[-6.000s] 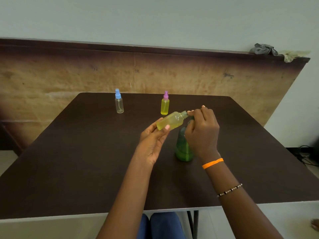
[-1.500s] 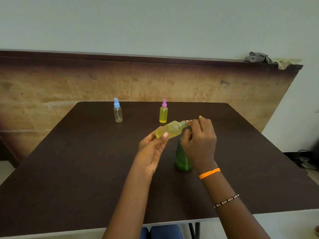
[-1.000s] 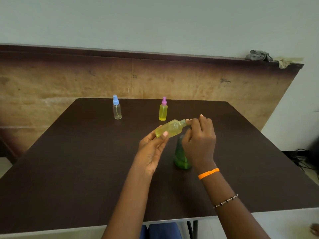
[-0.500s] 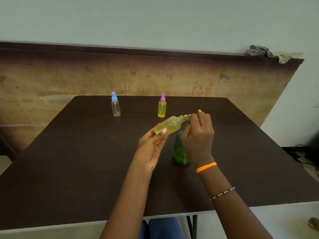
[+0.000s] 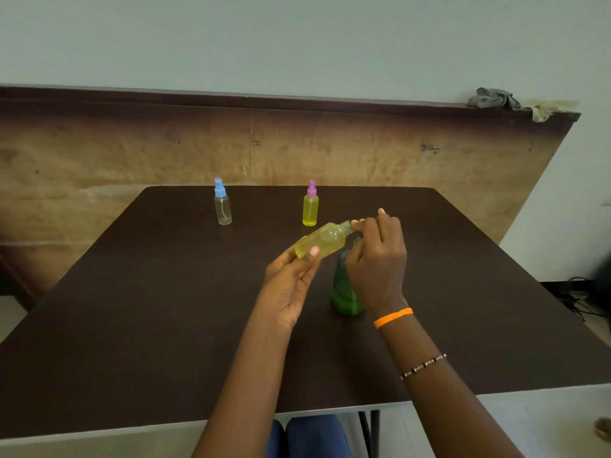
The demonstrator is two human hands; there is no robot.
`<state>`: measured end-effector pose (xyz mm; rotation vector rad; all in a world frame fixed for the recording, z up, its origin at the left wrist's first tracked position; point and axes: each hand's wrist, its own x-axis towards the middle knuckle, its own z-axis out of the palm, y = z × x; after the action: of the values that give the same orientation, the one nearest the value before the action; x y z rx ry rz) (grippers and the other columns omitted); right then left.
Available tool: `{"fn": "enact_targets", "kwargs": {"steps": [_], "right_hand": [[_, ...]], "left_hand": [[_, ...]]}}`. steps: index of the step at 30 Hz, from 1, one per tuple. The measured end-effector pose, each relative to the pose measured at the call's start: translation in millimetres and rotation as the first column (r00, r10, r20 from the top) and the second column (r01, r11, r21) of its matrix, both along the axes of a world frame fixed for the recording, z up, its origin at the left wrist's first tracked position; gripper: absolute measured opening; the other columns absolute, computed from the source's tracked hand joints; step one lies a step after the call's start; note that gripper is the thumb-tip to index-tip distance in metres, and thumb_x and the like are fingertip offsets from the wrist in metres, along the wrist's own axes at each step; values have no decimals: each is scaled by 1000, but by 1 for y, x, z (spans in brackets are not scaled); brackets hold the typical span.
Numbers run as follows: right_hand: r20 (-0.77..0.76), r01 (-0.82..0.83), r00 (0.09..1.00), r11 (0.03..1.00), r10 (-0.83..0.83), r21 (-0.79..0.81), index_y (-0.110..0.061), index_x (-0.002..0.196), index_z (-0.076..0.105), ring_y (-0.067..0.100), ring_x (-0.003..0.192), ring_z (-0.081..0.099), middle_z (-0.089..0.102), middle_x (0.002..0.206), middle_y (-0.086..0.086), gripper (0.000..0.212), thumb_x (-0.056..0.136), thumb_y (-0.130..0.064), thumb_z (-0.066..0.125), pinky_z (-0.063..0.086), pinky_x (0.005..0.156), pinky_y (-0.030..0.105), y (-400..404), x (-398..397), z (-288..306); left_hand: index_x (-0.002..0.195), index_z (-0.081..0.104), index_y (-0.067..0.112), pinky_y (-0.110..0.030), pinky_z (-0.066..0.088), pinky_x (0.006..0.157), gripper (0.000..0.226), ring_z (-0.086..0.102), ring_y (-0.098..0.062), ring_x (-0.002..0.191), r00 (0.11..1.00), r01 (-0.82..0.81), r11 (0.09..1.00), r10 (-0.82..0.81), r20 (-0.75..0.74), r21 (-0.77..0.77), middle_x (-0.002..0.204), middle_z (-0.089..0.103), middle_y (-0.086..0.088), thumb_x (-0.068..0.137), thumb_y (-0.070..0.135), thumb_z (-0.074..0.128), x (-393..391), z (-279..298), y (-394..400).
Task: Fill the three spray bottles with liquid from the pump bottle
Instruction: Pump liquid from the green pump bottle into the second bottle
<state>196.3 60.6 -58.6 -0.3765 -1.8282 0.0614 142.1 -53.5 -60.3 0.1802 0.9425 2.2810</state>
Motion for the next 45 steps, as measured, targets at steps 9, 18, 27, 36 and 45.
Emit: {"fn": "enact_targets", "kwargs": {"steps": [9, 18, 27, 36, 45], "right_hand": [[62, -69, 995, 997, 72, -45, 0, 74, 59, 26, 74, 47, 54, 75, 13, 24, 78, -2, 35, 36, 64, 26, -3, 6, 19], [3, -5, 1000, 1000, 4, 31, 3, 73, 60, 27, 76, 45, 55, 73, 18, 26, 82, 5, 36, 46, 85, 35, 1, 2, 2], [104, 41, 994, 999, -44, 32, 1, 74, 60, 30, 72, 53, 56, 77, 17, 21, 79, -3, 40, 41, 66, 30, -5, 9, 11], [147, 18, 989, 999, -13, -33, 0, 70, 58, 28, 69, 52, 55, 73, 13, 22, 76, -6, 38, 41, 56, 32, -7, 8, 21], [-11, -15, 1000, 1000, 15, -24, 4, 77, 64, 30, 77, 52, 57, 74, 18, 25, 80, 7, 39, 48, 81, 34, -2, 2, -2]], "left_hand": [[112, 59, -1, -22, 52, 86, 28, 69, -12, 90, 1000, -5, 1000, 5, -3, 26, 102, 69, -10, 84, -4, 56, 3, 3, 1], [108, 60, 0, -23, 52, 86, 24, 69, -13, 87, 1000, -2, 1000, 2, 31, 9, 97, 70, -9, 85, -5, 56, 3, 1, 2], [111, 59, 0, -21, 53, 86, 26, 68, -13, 92, 1000, 0, 1000, 0, 7, 10, 101, 69, -10, 85, -4, 56, 3, 1, 1], [110, 59, 0, -21, 53, 85, 25, 67, -13, 92, 1000, 5, 1000, -5, -2, -12, 104, 68, -11, 86, -3, 56, 3, 2, 0], [119, 55, -2, -20, 53, 85, 32, 66, -14, 95, 999, 4, 1000, -4, -38, -15, 108, 67, -12, 86, -4, 55, 0, 0, 0]]}}
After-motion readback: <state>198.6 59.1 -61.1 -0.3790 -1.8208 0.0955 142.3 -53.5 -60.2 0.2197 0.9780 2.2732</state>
